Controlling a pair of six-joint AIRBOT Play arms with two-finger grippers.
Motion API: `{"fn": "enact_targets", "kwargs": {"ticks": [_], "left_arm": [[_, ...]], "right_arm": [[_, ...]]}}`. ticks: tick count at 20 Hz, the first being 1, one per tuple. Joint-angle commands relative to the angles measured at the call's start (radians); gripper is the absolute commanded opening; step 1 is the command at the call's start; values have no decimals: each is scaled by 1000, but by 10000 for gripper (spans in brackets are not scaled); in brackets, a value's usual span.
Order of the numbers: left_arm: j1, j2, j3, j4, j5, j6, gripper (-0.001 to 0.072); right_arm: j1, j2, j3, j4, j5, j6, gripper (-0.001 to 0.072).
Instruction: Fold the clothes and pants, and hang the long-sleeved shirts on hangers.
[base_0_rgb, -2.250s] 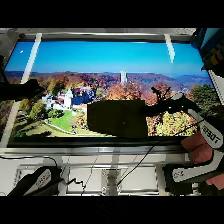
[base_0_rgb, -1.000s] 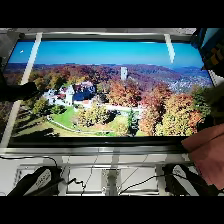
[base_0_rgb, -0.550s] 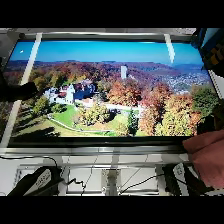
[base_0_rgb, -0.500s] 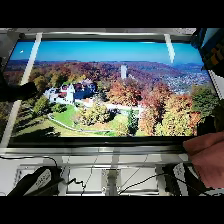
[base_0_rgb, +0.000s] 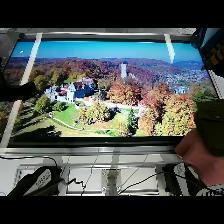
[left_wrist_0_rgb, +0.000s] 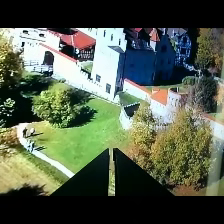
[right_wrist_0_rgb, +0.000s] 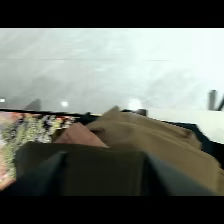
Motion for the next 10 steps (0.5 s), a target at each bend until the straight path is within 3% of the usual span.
{"fn": "enact_targets", "kwargs": {"ticks": [1, 2, 4, 5, 10], "left_arm": [[-1, 0, 1, -8, 0, 0, 63], [-1, 0, 1, -17, 0, 0, 63], [-1, 0, 1, -19, 0, 0, 63], [-1, 0, 1, -19, 0, 0, 63], [-1, 0, 1, -19, 0, 0, 63]], "right_arm": [[0, -34, 0, 437, -92, -184, 120], [0, -49, 0, 653, -111, -307, 23], [38, -66, 0, 915, -135, -505, 23], [76, -67, 0, 927, -141, -553, 22], [339, -90, -6, 517, -77, -589, 22]]}}
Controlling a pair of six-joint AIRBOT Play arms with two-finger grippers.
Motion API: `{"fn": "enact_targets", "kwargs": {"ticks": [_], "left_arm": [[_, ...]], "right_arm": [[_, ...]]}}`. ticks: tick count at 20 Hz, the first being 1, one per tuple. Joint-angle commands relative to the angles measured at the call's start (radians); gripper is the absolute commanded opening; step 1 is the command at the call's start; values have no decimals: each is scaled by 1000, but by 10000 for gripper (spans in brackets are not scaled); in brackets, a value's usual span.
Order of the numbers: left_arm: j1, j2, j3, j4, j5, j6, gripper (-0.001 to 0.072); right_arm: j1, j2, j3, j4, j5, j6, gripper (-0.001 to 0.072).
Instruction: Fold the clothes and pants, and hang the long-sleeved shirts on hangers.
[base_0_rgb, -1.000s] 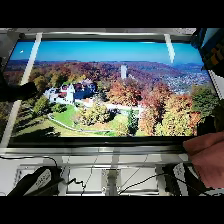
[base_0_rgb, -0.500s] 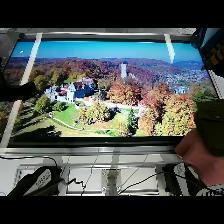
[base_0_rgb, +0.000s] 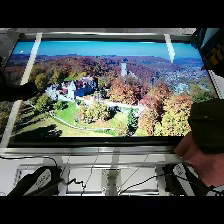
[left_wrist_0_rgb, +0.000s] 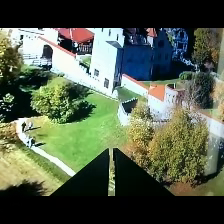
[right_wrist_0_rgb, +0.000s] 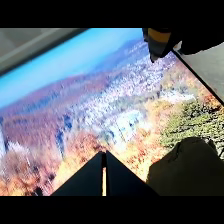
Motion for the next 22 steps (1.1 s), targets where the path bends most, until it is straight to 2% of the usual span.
{"fn": "enact_targets", "kwargs": {"ticks": [1, 6, 11, 15, 19, 22], "left_arm": [[0, 0, 1, -2, 0, 0, 64], [0, 0, 1, -2, 0, 0, 64], [0, 0, 1, -2, 0, 0, 63], [0, 0, 1, -2, 0, 0, 64], [0, 0, 1, -2, 0, 0, 64], [0, 0, 1, -2, 0, 0, 63]], "right_arm": [[166, -27, -10, -139, 44, -70, 22], [425, -100, -56, -138, 109, -54, 23], [743, -208, -56, -159, 69, -43, 22], [944, -280, -56, -215, -18, -43, 22], [1032, -361, -56, -368, -80, -43, 22], [1032, -414, -57, -381, -72, -43, 23]]}}
